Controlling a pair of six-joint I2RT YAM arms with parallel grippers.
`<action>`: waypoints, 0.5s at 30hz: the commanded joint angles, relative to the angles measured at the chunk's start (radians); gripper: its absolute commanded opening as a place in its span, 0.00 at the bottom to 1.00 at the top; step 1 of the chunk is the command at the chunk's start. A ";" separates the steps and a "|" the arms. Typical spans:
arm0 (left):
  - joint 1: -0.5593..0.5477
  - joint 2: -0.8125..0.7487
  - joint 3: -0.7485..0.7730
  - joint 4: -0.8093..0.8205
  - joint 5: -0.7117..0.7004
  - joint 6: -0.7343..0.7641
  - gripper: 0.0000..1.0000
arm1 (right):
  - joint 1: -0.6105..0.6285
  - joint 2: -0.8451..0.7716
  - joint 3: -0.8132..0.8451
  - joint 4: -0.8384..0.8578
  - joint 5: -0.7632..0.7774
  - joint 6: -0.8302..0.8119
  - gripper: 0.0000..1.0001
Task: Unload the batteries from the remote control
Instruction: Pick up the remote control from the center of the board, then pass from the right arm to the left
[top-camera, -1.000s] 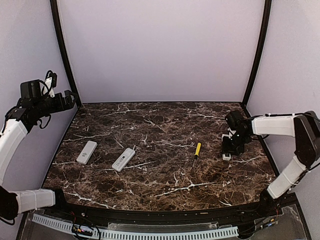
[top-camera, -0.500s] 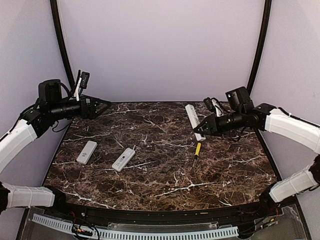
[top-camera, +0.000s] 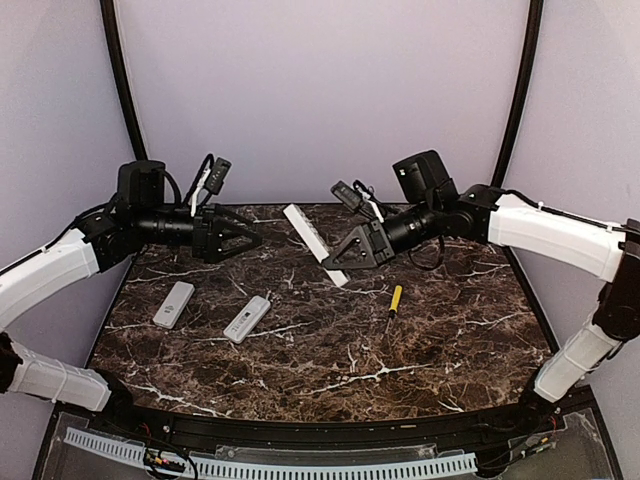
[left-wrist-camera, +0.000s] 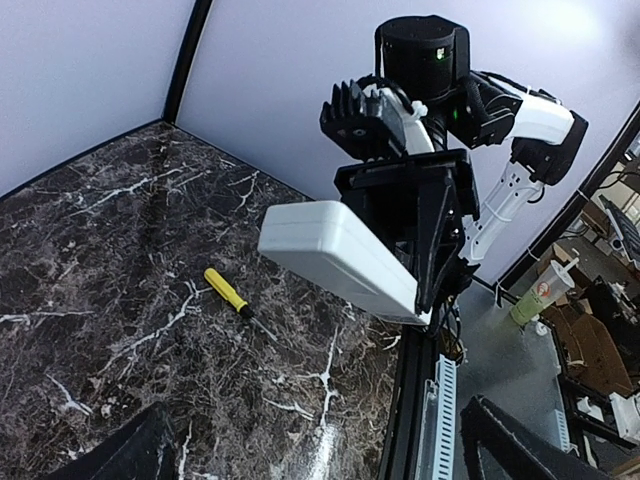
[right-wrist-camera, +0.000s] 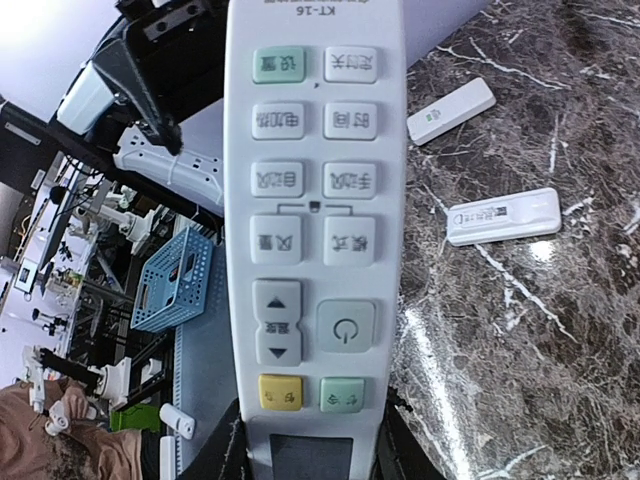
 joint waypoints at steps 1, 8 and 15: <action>-0.029 0.014 0.020 -0.047 0.053 0.025 0.99 | 0.031 0.015 0.046 0.011 -0.105 -0.026 0.09; -0.055 0.064 0.040 -0.021 0.135 -0.028 0.99 | 0.053 0.023 0.060 0.011 -0.163 -0.036 0.08; -0.084 0.074 0.033 0.058 0.223 -0.092 0.99 | 0.068 0.054 0.064 -0.013 -0.199 -0.060 0.08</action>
